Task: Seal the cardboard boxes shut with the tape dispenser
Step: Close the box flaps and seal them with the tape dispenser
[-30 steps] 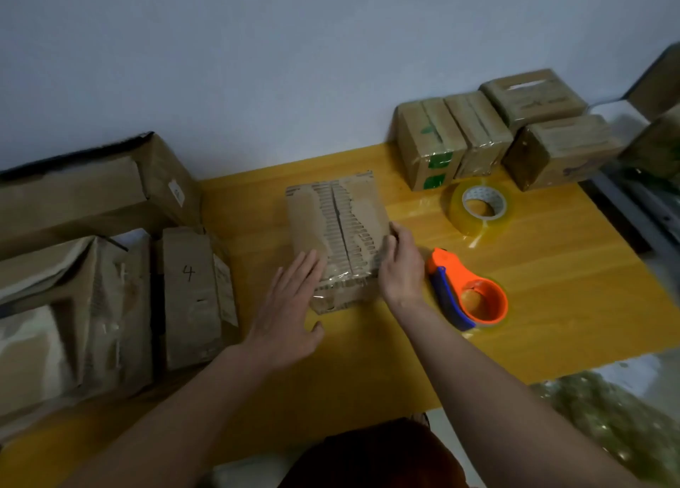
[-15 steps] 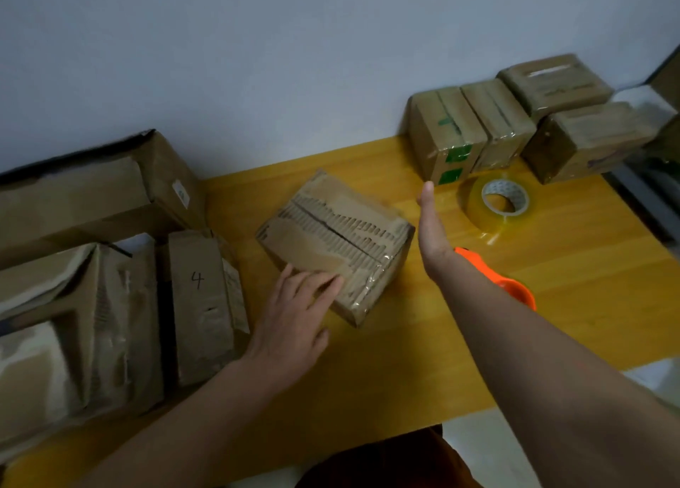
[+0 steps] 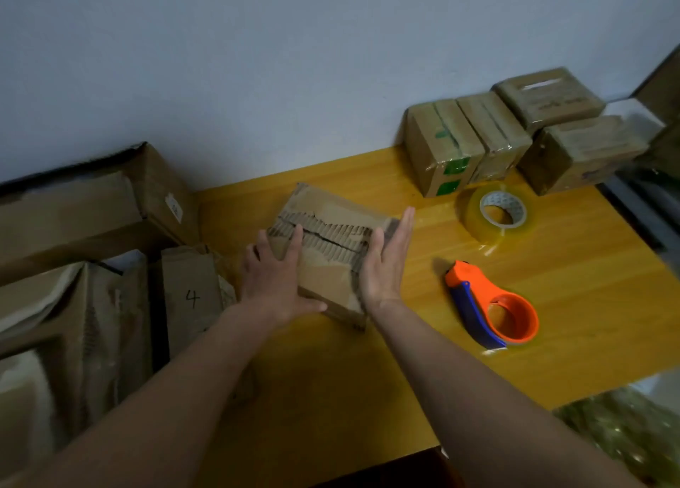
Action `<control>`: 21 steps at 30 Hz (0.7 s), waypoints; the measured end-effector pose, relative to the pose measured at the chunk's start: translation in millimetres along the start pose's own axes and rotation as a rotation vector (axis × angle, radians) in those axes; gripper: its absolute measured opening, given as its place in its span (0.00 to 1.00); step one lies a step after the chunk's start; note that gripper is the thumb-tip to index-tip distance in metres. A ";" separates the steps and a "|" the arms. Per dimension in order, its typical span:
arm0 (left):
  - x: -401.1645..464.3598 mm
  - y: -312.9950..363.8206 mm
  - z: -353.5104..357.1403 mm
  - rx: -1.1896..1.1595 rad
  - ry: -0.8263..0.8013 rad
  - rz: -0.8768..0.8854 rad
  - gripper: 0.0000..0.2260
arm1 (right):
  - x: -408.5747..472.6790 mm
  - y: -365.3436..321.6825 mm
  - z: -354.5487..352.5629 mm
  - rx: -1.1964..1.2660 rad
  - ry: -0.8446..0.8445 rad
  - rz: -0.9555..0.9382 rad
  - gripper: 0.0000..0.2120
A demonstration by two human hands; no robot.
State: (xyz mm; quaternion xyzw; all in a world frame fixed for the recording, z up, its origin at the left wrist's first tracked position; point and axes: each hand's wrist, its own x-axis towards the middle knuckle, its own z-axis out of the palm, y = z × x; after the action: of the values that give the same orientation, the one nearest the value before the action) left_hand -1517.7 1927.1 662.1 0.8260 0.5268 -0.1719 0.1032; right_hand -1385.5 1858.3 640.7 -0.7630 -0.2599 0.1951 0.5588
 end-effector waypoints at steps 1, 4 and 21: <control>-2.7 2.5 -1.2 0.004 -0.016 -0.030 0.57 | 8.7 2.0 -5.0 0.036 -0.096 0.014 0.29; -16.2 7.6 0.8 -0.020 -0.024 -0.041 0.53 | 28.9 5.6 -31.7 0.172 -0.410 0.332 0.33; -106.6 20.7 2.0 -0.354 0.112 0.476 0.29 | 39.1 14.1 -76.3 0.101 -0.360 0.304 0.21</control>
State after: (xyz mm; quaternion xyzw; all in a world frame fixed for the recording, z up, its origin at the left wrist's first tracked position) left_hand -1540.4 1828.6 701.8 0.9037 0.3452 -0.0024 0.2535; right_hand -1307.2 1821.6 649.8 -0.7175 -0.2273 0.4226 0.5049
